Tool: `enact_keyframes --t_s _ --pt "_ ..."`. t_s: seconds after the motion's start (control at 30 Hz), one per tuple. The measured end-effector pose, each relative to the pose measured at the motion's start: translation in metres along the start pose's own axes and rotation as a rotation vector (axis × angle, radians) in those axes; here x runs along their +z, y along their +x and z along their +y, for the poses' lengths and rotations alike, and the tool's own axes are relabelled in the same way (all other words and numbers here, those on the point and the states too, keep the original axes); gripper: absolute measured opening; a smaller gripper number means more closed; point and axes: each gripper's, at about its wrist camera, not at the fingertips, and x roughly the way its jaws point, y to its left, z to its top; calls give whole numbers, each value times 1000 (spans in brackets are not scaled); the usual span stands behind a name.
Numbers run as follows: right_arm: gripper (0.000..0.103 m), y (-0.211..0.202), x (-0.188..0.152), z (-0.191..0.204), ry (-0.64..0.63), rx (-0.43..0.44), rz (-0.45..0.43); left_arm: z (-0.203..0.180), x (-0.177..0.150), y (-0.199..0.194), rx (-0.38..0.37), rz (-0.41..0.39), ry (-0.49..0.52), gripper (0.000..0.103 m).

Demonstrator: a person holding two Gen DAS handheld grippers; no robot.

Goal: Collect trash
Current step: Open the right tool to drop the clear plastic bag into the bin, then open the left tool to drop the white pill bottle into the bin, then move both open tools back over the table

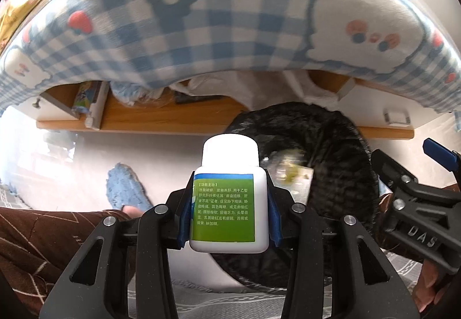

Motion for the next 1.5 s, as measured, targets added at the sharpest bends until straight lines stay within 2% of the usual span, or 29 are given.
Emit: enact_keyframes --t_s 0.3,0.8,0.97,1.27,1.33,1.5 --pt "95 7 1 -47 -1 -94 29 -28 2 14 -23 24 30 40" --pt "95 18 -17 -97 52 -161 81 -78 2 42 -19 62 104 40" --pt "95 20 -18 -109 89 -184 98 -95 0 54 -12 78 133 41" --pt "95 24 -18 -112 99 -193 111 -109 -1 58 -21 52 181 41" --pt "95 24 -18 -111 102 -196 111 -111 -1 58 -22 50 185 43" --pt "95 24 -17 -109 100 -191 106 -107 2 51 -10 24 176 60"
